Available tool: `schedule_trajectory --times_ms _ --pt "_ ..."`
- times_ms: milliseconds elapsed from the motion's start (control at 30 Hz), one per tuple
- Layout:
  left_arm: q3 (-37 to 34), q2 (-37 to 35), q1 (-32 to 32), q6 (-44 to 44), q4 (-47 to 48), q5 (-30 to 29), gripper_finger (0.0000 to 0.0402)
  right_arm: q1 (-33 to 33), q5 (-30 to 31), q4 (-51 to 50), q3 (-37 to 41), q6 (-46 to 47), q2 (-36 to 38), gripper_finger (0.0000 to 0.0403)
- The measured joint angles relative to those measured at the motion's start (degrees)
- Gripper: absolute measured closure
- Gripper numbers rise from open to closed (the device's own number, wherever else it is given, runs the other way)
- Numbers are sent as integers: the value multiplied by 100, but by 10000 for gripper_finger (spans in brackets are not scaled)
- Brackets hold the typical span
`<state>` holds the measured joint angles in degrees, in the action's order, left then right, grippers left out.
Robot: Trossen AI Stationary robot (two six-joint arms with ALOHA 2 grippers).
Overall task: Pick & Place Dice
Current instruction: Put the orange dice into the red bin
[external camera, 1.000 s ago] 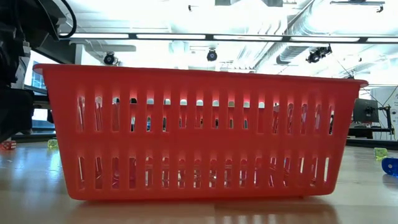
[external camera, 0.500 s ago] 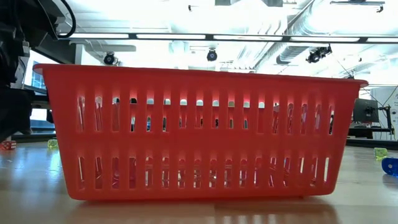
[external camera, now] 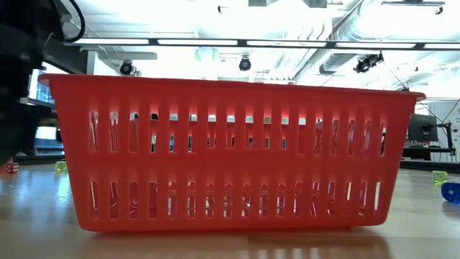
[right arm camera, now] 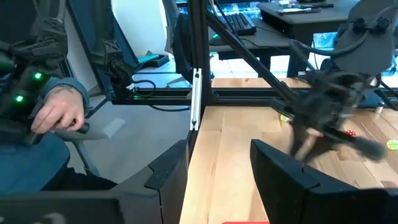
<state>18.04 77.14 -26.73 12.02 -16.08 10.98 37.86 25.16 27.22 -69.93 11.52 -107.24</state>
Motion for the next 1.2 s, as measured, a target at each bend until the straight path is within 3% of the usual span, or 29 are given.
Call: schedule_trajectory --times_ms 267,400,533,833,1000,1100,1200 --pt "309 -949 -360 -456 -104 -1569 356 195 51 99 0 -233 0 242" --pt "807 -947 -230 -831 -72 -1584 356 328 183 169 1 -232 2 259" --pt "1513 -506 -245 -792 117 -1277 356 423 358 229 0 -233 9 278" --pt "2917 1095 -490 -1192 471 -1412 355 420 228 339 2 -242 11 287" --pt "3150 1589 -493 -891 -157 -1791 344 420 -697 348 2 -363 11 287" --pt "3167 1741 -491 -1034 -362 -2329 317 420 -1272 350 2 -479 11 288" --pt "3167 1743 -485 -1029 -363 -2481 283 420 -1473 361 2 -561 11 287"
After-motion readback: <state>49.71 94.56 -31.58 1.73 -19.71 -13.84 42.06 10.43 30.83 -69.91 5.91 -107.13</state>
